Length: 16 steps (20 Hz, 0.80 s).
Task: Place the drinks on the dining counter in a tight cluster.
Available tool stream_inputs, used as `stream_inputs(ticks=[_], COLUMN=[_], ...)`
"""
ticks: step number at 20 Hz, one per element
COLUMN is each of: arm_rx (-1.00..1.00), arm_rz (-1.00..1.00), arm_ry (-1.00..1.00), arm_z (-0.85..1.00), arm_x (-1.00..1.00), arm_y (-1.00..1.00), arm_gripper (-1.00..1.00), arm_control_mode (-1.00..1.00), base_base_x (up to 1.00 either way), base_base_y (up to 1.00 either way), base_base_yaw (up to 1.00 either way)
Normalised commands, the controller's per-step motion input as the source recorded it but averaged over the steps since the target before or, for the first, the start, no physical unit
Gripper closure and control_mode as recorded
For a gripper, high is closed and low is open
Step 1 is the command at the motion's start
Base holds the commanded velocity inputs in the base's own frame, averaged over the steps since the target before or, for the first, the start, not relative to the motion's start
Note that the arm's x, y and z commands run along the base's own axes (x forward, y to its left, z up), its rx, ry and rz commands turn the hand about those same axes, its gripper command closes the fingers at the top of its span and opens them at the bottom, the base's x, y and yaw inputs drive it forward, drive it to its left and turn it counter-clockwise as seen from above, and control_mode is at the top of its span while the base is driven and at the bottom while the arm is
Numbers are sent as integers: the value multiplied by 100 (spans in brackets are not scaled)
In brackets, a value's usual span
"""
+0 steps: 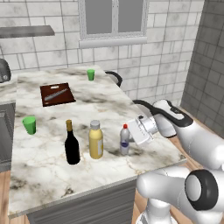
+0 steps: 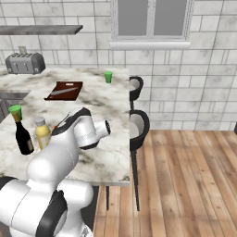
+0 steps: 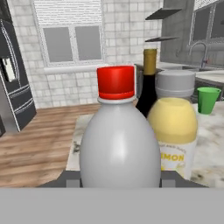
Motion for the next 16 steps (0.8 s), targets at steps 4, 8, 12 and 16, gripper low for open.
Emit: stream_inputs(ticks=[4,8,12,16], arm_rx=[0,0,0,0], arm_rz=[-7,-6,0,0], arm_ry=[0,0,0,0], arm_z=[0,-1,-3,-18], arm_x=[39,38,9,0], arm_y=[13,1,0,0], arm_gripper=[100,100,100,100], arm_control_mode=[-100,-100,-100,-100], base_base_x=[0,0,0,0], base_base_y=[0,0,0,0], base_base_yaw=[0,0,0,0])
